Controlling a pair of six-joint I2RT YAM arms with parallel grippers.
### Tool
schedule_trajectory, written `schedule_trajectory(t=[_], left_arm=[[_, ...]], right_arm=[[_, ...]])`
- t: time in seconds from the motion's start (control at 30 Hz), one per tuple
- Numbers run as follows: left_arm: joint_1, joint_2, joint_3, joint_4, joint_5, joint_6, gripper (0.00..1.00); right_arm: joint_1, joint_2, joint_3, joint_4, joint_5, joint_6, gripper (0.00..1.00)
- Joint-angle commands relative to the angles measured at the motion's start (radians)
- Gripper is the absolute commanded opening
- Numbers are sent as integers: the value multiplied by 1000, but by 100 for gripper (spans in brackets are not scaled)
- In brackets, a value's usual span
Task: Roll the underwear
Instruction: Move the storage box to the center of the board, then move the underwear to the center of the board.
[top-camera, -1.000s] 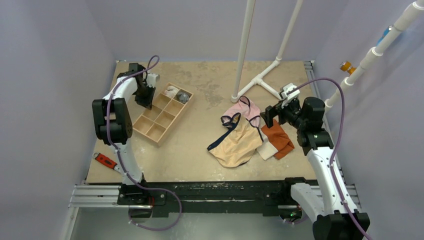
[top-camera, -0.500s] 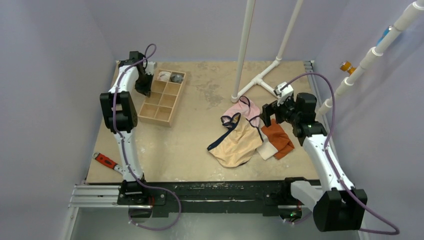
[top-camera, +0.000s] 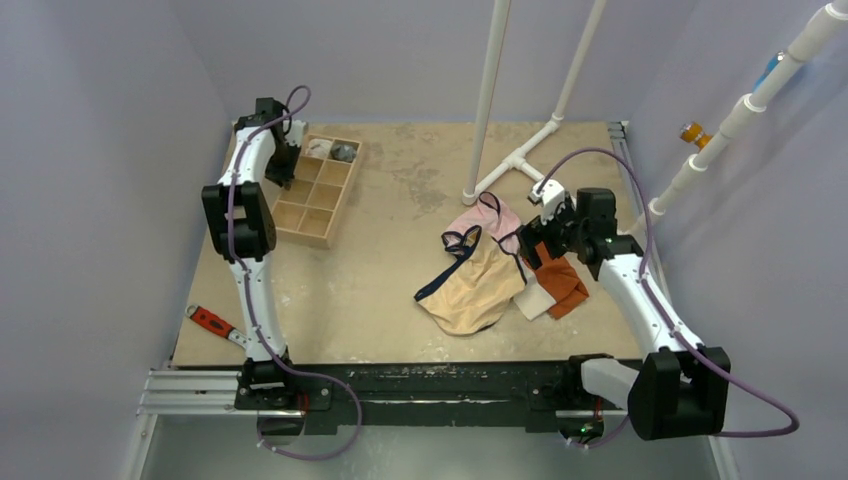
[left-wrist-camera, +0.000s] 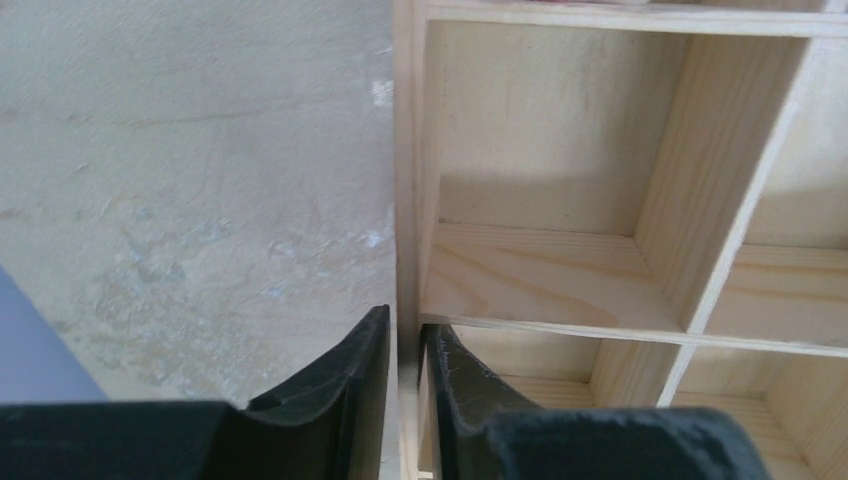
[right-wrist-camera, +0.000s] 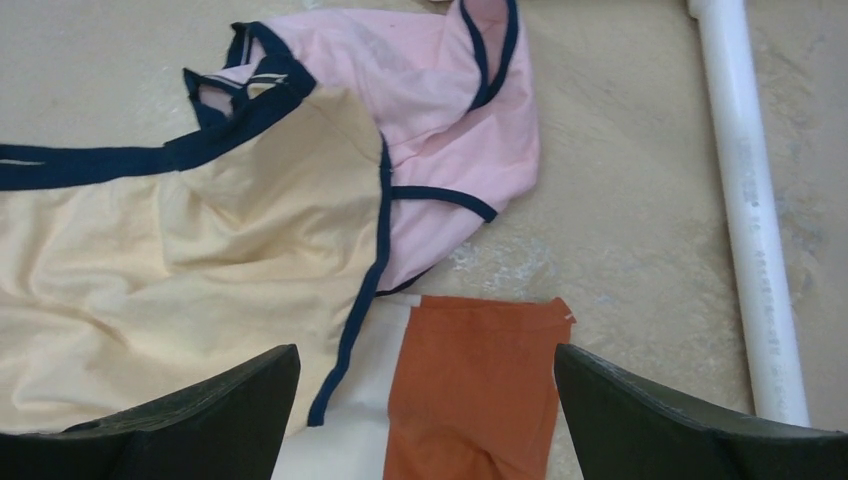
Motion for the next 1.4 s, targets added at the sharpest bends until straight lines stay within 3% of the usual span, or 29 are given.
schedule_trajectory(t=[0.0, 0.07, 0.23, 0.33, 0.47, 0.73, 0.9, 0.93, 1.07, 1.23, 1.37], left_arm=[[43, -38, -70, 19, -71, 37, 25], [46, -63, -23, 27, -53, 36, 38], [46, -165, -106, 55, 10, 20, 70], [46, -270, -191, 85, 45, 10, 78], [46, -466, -374, 144, 130, -8, 81], [45, -907, -809, 263, 407, -18, 83], [45, -1097, -975, 295, 443, 12, 83], [45, -1128, -997, 299, 444, 19, 83], [46, -1220, -1053, 304, 454, 44, 83], [46, -1247, -1073, 285, 439, 47, 84], [45, -1250, -1081, 284, 436, 43, 84]], right_arm=[[84, 6, -11, -61, -28, -100, 99], [144, 29, -24, -48, 11, -108, 99], [222, 125, -20, -12, 61, -113, 96], [226, 199, 3, -24, 61, -132, 93], [240, 280, 19, -38, 58, -149, 86], [321, 302, 119, -124, -41, -134, 42], [445, 347, 245, -196, -129, -110, 2], [475, 359, 276, -202, -136, -101, 0], [563, 401, 417, -206, -160, -70, 0], [580, 433, 581, -158, -188, -14, 3], [579, 429, 578, -104, -127, 5, 48]])
